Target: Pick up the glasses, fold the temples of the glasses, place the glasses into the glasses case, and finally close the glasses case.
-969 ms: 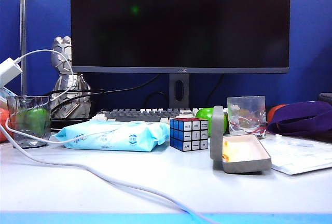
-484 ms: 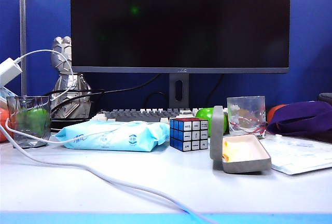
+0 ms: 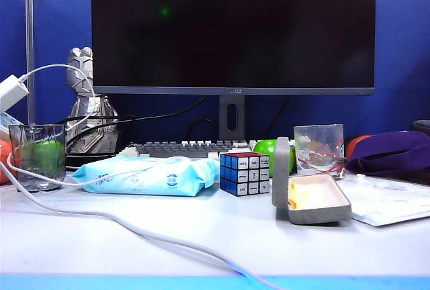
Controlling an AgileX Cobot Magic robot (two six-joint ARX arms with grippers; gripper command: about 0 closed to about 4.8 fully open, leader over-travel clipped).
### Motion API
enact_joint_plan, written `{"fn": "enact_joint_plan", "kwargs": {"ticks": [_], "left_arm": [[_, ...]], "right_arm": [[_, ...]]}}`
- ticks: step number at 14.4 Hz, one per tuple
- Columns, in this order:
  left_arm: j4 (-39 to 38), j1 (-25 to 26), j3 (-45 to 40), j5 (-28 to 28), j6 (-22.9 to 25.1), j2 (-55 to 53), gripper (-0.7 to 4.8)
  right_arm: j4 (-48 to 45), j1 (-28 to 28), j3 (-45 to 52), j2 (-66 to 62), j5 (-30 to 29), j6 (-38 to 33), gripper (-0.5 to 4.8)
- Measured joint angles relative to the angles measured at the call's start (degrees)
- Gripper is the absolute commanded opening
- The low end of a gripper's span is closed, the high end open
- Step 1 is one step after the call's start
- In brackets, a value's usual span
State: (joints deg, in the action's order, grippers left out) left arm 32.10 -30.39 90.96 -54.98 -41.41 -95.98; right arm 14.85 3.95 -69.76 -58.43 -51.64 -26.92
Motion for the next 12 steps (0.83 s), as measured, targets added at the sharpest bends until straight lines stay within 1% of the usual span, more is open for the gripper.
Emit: {"fn": "enact_joint_plan", "kwargs": {"ticks": [1, 2, 3, 4, 7, 12], "left_arm": [[-1.29, 0.7, 0.0, 1.31, 1.36, 0.0, 3.83], [-2.93, 0.98, 0.0, 2.32, 2.95, 0.02, 2.32], [-5.29, 0.92, 0.0, 2.49, 4.72, 0.02, 1.7], [-6.29, 0.9, 0.0, 2.51, 5.42, 0.02, 1.39], [-8.33, 0.9, 0.0, 2.49, 6.05, 0.02, 1.38], [-8.35, 0.9, 0.0, 2.49, 6.03, 0.02, 1.38]], "right_arm": [[3.78, -0.66, 0.02, -0.02, 2.14, 1.03, -0.01], [9.03, -0.9, 0.02, -0.42, 4.96, 3.19, -0.01], [13.92, -0.87, 0.44, -1.9, 5.35, 4.17, -0.01], [15.89, -0.92, 1.42, -2.78, 5.42, 4.24, -0.01], [20.94, -1.07, 4.98, -6.64, 5.79, 2.54, -0.01], [20.24, -1.07, 11.8, -14.34, 5.95, 2.45, -0.01]]}}
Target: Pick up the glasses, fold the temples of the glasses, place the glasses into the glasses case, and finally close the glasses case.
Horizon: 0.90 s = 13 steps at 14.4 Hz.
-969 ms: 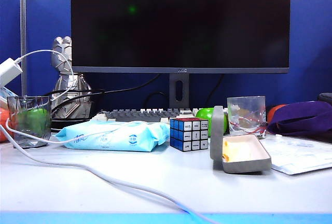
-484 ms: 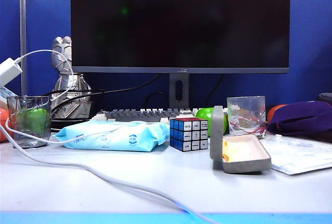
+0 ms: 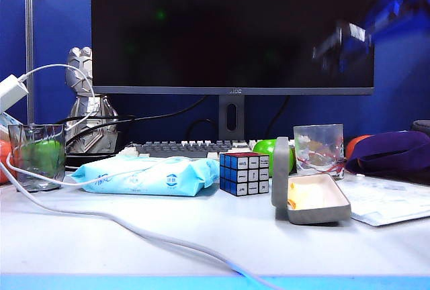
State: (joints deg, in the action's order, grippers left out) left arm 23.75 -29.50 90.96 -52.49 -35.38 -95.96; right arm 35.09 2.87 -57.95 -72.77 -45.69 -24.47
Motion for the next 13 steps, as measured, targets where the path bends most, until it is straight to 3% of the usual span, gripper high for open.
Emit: {"fn": "enact_joint_plan", "kwargs": {"ticks": [8, 13], "left_arm": [[0.0, 0.0, 0.0, 0.0, 0.02, 0.0, 1.38], [-0.02, -0.02, 0.0, 0.0, 0.87, 0.0, 1.38]], "right_arm": [[-10.8, 0.61, 1.79, -21.77, 0.98, 0.0, -0.01], [-17.29, 2.16, 2.03, -25.83, 0.83, -0.04, -0.01]]}}
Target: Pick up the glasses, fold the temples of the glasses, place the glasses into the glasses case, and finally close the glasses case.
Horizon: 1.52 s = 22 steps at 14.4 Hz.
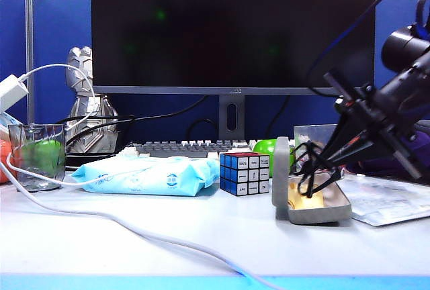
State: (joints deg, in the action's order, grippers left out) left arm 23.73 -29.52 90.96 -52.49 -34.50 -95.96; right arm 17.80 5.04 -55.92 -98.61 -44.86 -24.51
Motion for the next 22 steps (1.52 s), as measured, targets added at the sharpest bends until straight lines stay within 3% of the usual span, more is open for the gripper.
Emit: {"fn": "enact_joint_plan", "kwargs": {"ticks": [7, 8, 9, 10, 22], "left_arm": [[-0.07, 0.0, 0.0, 0.0, 0.28, -0.02, 1.38], [0.02, 0.0, 0.0, 0.0, 0.31, 0.0, 1.38], [-0.02, 0.0, 0.0, 0.0, 0.31, 0.0, 1.37], [0.0, 0.0, 0.0, 0.02, 0.33, 0.0, 1.37], [-0.02, 0.02, 0.0, -0.02, 0.39, 0.0, 1.31]], "right_arm": [[-6.29, 2.05, 4.35, -0.59, -0.26, -5.29, -0.01], [-6.67, 2.03, 4.44, -0.59, -0.07, -5.68, 0.27], [-6.88, 2.03, 4.52, -0.59, 0.24, -5.79, 1.25], [-6.88, 2.03, 4.59, -0.59, 0.35, -5.86, 1.83], [-4.13, 1.07, 4.37, 3.21, 1.4, -5.22, 1.91]]}}
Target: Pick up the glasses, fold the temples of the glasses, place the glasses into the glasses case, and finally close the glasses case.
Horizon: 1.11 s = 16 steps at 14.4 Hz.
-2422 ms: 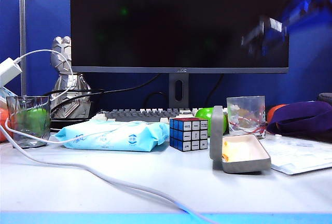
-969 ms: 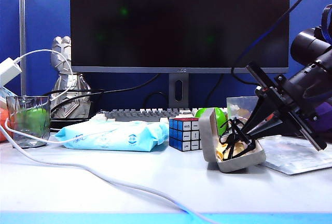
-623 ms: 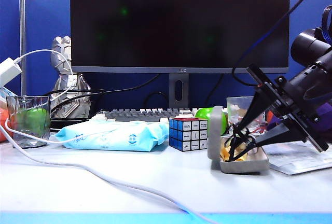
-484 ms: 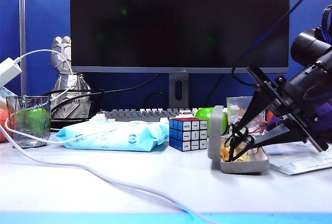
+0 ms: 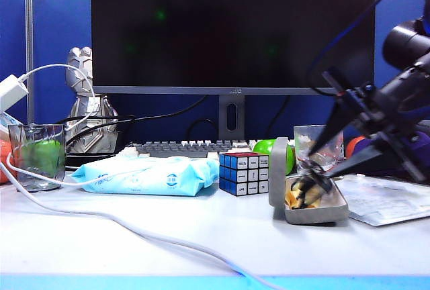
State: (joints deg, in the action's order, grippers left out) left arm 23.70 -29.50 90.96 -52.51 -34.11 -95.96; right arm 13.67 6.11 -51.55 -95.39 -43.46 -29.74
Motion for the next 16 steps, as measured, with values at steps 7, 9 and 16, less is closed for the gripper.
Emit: {"fn": "enact_joint_plan", "kwargs": {"ticks": [7, 9, 16], "left_arm": [[-39.95, -0.76, 0.04, 18.56, 21.16, -1.62, -0.06], [-49.0, -0.83, 0.0, 21.75, 24.35, -6.36, -0.06], [-52.59, -6.64, -0.02, 22.01, 26.47, -18.23, -0.06]], "right_arm": [[7.72, -4.66, -0.02, 5.86, 7.78, 7.28, -0.06], [7.67, -4.46, -0.02, 5.86, 9.38, 7.72, -0.06], [4.96, -2.86, 0.04, 2.6, 14.34, 9.94, -0.06]]}}
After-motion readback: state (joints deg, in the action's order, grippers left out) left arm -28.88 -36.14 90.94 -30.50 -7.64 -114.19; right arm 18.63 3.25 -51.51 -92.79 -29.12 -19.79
